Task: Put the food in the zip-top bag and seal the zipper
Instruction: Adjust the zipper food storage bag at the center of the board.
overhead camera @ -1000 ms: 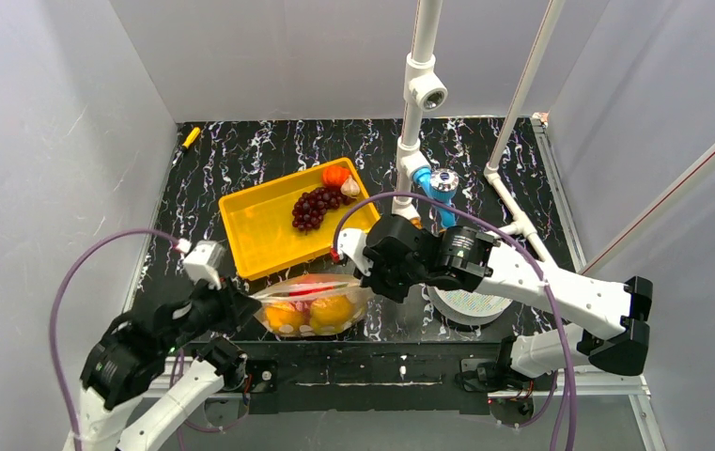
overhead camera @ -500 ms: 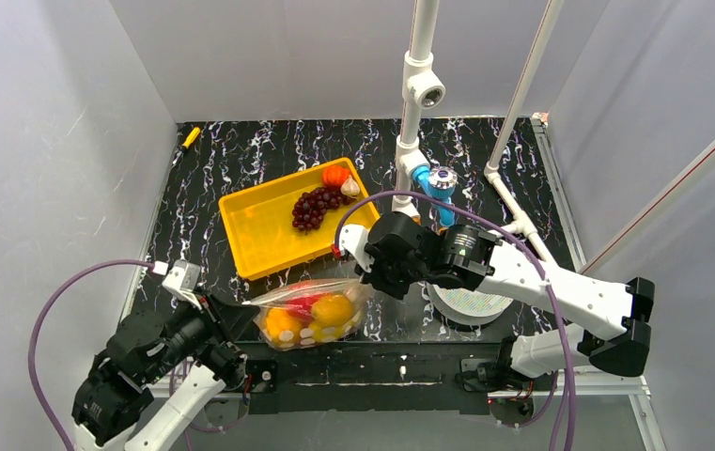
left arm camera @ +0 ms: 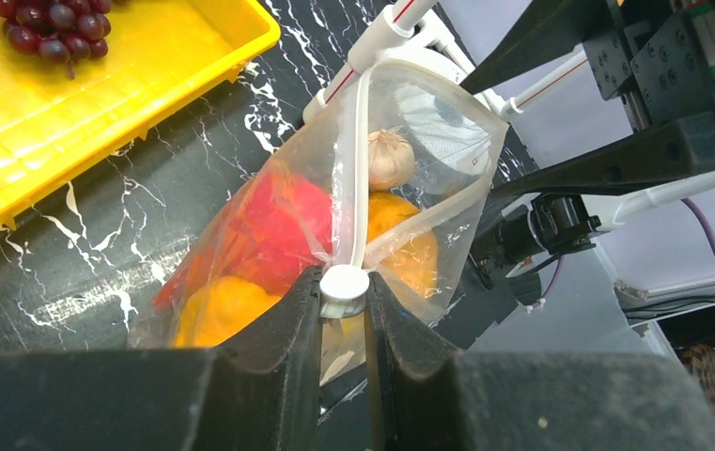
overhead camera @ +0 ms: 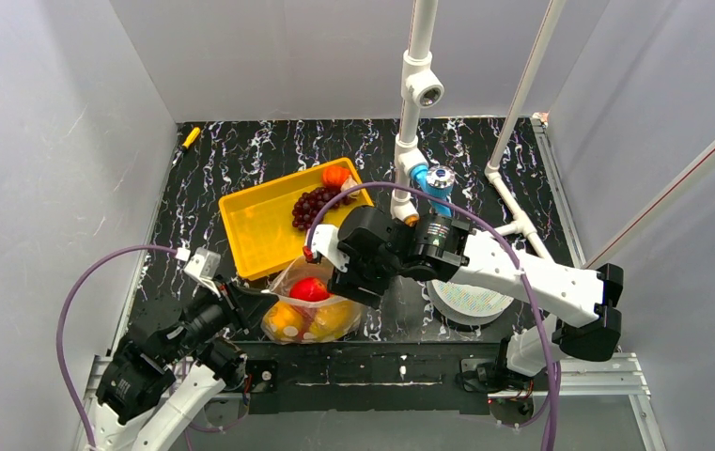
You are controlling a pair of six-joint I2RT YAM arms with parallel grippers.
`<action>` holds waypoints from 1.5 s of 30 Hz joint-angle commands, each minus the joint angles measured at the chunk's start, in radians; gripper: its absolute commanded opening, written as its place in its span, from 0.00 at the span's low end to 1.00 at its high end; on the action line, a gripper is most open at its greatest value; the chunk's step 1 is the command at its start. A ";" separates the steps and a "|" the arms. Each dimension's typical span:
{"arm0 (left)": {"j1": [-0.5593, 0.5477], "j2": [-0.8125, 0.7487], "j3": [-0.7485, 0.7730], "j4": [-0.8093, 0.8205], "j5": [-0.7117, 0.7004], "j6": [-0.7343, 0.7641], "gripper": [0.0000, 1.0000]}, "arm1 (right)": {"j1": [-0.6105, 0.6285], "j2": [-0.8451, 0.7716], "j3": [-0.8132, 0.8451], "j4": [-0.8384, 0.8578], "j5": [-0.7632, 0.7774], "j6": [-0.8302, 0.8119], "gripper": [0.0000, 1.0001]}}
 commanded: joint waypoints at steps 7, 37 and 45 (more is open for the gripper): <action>0.001 -0.040 0.052 -0.066 -0.007 0.035 0.00 | 0.000 -0.030 -0.077 0.008 0.015 -0.045 0.76; 0.001 -0.116 -0.104 0.004 -0.176 -0.195 0.00 | 0.000 -0.082 -0.125 0.082 0.170 0.044 0.01; 0.001 0.009 0.079 0.039 -0.110 -0.090 0.00 | 0.000 -0.148 0.001 0.065 0.164 0.012 0.01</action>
